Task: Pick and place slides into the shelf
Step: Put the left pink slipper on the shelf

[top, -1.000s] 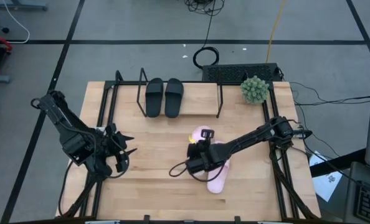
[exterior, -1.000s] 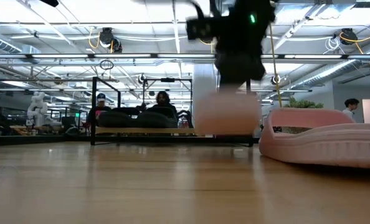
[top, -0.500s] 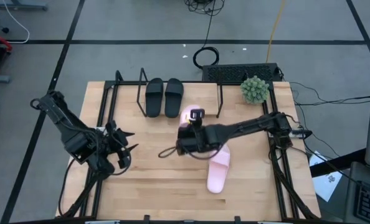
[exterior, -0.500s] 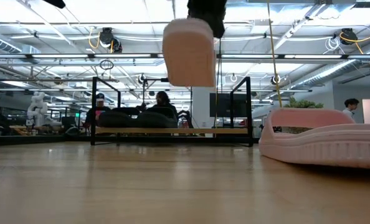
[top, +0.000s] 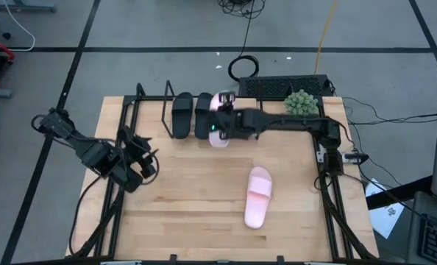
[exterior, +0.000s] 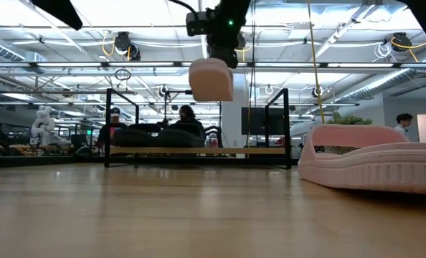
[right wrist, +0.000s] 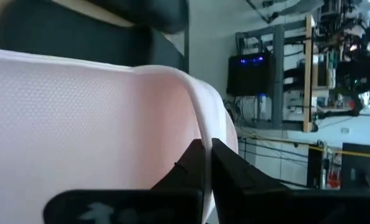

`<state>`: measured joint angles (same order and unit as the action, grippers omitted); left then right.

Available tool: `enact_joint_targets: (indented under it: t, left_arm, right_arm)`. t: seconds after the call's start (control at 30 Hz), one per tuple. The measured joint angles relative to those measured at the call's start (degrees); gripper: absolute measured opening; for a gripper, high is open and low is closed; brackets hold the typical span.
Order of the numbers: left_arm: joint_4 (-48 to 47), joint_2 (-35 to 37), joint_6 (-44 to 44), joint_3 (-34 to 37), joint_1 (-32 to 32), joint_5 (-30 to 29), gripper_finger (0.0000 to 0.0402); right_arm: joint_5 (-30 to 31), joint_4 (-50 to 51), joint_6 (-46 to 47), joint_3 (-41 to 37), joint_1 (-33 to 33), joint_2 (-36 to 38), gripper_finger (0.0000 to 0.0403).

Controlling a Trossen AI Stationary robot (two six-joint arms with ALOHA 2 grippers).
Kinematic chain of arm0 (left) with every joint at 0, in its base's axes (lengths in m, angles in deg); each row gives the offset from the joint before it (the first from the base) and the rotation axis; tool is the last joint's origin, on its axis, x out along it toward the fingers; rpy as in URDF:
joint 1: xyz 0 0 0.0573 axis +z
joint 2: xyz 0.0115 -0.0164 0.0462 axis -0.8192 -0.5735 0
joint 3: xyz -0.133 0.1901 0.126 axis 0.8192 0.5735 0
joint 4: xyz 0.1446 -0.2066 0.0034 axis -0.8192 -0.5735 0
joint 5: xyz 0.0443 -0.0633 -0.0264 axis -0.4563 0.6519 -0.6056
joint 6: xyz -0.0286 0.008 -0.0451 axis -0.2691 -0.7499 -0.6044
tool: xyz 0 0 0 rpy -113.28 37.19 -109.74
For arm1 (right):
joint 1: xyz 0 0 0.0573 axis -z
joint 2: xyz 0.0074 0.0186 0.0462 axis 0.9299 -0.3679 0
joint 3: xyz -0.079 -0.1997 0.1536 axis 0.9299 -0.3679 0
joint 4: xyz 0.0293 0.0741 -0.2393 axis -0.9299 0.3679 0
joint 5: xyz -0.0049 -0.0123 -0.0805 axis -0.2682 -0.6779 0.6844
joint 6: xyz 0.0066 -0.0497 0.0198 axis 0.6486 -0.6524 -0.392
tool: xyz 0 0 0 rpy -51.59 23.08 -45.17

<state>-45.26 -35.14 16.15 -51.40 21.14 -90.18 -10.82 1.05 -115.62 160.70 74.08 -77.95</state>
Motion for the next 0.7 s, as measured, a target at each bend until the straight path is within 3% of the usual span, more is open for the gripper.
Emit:
enact_joint_targets:
  t: [0.13, 0.27, 0.43, 0.7]
  left_arm:
    - [-2.29, 3.25, -0.56, 0.00, 2.45, 0.00, 0.0214]
    - [-2.27, 6.56, 0.70, 0.00, 4.55, -0.24, 0.0214]
    - [-2.45, 9.71, 1.48, 0.00, 7.02, -1.27, 0.0214]
    - [-3.93, 12.02, 1.66, 0.00, 10.39, -1.51, 0.0214]
  right_arm:
    - [-1.38, -0.72, -2.28, 0.00, 4.14, 1.14, 0.0000]
    - [-7.55, -2.10, -2.98, -0.02, 7.21, 1.75, 0.0000]
    - [-10.70, -9.00, -6.40, -4.43, 9.28, 1.74, 0.0000]
    - [-10.85, -16.08, -9.09, -11.86, 11.92, 1.70, 0.0000]
